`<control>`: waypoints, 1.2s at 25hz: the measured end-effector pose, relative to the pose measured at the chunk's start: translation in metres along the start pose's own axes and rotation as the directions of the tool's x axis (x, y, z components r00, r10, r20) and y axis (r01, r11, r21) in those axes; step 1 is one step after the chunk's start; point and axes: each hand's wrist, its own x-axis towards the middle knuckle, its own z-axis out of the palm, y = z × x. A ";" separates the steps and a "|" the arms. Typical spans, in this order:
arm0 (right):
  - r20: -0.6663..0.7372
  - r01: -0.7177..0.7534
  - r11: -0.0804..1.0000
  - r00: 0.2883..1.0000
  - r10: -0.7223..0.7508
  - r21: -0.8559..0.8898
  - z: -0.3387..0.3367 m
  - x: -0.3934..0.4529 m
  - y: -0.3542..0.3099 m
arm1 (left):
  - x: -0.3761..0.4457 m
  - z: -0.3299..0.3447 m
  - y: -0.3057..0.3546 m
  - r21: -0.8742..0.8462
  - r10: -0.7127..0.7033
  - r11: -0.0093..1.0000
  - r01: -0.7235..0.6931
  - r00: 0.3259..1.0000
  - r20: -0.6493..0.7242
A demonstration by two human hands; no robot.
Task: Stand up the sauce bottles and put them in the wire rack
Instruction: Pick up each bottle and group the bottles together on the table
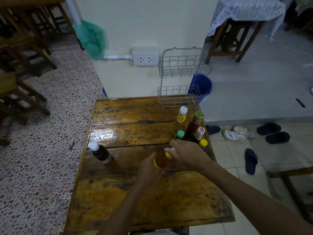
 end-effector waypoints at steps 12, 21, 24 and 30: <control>0.211 -0.107 0.947 0.962 0.176 -0.302 0.026 -0.009 -0.025 | -0.007 0.028 -0.016 0.066 -0.106 0.992 0.105 0.994 0.026; 0.070 -0.461 0.878 0.887 0.456 0.125 -0.009 0.000 0.017 | 0.049 0.068 0.030 -0.146 0.055 0.989 -0.034 0.989 0.140; 0.066 -0.465 0.883 0.885 0.461 0.061 -0.004 0.001 0.025 | 0.065 0.083 0.038 -0.122 0.040 0.992 -0.033 0.998 0.057; 0.083 -0.453 0.890 0.886 0.456 -0.053 0.005 0.010 0.026 | 0.076 0.099 0.040 -0.176 -0.022 0.984 0.019 1.000 -0.016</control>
